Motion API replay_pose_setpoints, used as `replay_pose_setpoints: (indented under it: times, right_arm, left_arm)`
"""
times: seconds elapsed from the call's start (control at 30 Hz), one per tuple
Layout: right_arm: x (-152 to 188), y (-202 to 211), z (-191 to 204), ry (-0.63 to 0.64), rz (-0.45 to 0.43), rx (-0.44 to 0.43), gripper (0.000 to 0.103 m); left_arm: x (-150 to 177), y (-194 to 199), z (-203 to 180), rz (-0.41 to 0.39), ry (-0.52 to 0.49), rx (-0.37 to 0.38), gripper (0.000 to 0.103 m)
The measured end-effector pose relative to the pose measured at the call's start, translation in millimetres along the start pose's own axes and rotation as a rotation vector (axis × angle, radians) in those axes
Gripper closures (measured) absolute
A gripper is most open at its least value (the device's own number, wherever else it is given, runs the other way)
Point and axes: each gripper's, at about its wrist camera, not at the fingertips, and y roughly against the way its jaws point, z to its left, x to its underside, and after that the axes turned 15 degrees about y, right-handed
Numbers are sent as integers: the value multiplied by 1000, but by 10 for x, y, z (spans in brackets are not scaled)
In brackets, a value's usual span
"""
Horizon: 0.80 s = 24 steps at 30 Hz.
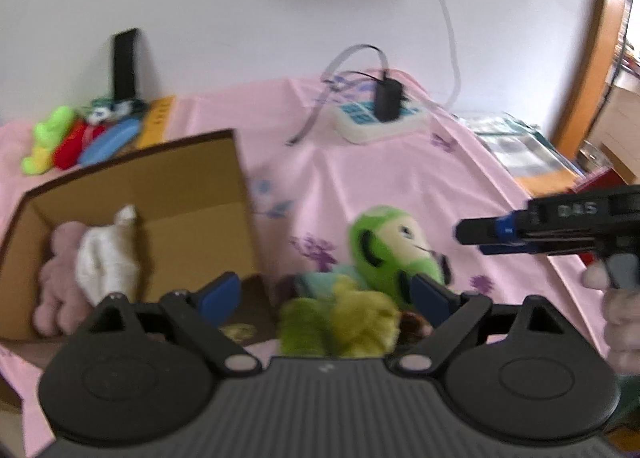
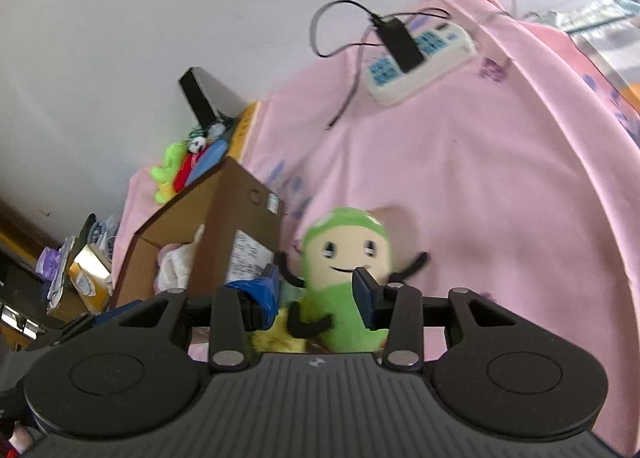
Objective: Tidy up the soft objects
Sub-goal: 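Move the right gripper to the green plush doll and grasp it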
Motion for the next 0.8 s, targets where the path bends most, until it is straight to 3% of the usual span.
replay_pose_setpoints:
  times: [0.4, 0.8]
  right_arm:
    - [31, -136, -429, -139, 38, -55, 78]
    - [-133, -509, -619, -196, 120, -124, 75]
  left_arm:
    - [9, -490, -368, 90, -61, 166, 11]
    - [-72, -1079, -384, 195, -45, 175, 11]
